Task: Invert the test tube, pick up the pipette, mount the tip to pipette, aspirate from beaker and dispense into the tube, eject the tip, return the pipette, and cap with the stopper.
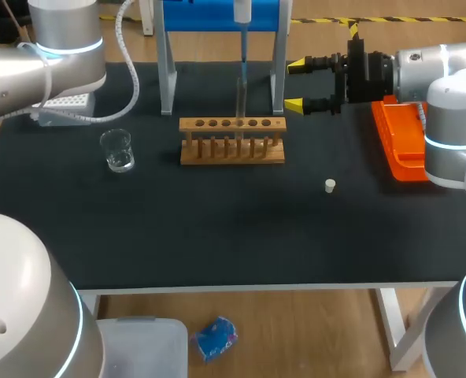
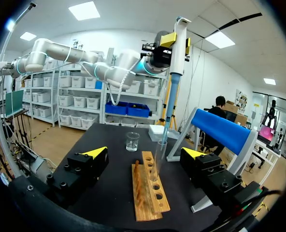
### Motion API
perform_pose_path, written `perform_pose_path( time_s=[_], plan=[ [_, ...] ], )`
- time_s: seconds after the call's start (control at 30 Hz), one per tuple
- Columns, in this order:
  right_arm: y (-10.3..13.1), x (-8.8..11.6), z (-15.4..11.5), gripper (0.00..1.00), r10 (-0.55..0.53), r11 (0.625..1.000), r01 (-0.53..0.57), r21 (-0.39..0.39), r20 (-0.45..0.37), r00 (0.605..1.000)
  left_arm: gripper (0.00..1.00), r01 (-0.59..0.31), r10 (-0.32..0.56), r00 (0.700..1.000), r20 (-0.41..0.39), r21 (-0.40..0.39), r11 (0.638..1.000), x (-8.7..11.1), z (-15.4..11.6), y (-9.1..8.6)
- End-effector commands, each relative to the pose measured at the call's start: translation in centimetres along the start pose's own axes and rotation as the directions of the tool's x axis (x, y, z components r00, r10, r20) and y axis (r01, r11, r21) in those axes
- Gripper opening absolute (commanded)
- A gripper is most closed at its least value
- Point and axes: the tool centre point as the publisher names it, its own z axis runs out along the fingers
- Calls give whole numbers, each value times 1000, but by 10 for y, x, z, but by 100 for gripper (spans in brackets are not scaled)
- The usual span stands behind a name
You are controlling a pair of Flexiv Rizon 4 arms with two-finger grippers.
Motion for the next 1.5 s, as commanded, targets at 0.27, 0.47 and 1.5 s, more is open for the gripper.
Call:
perform_pose_path(
  time_s=[0.27, 0.47, 1.5],
  plan=[
    [0, 1, 0, 100, -1, 1000, 1, 1, 2, 1000, 0, -2, 2, 1000, -1, -5, 1000, 1, 0, 5],
    [0, 1, 0, 100, -1, 1000, 1, 1, 2, 1000, 0, -8, 8, 1000, -11, -5, 1000, 2, 4, 9],
    [0, 1, 0, 100, -1, 1000, 1, 1, 2, 1000, 0, -9, 8, 1000, -29, -49, 999, -2, 7, 19]
  ],
)
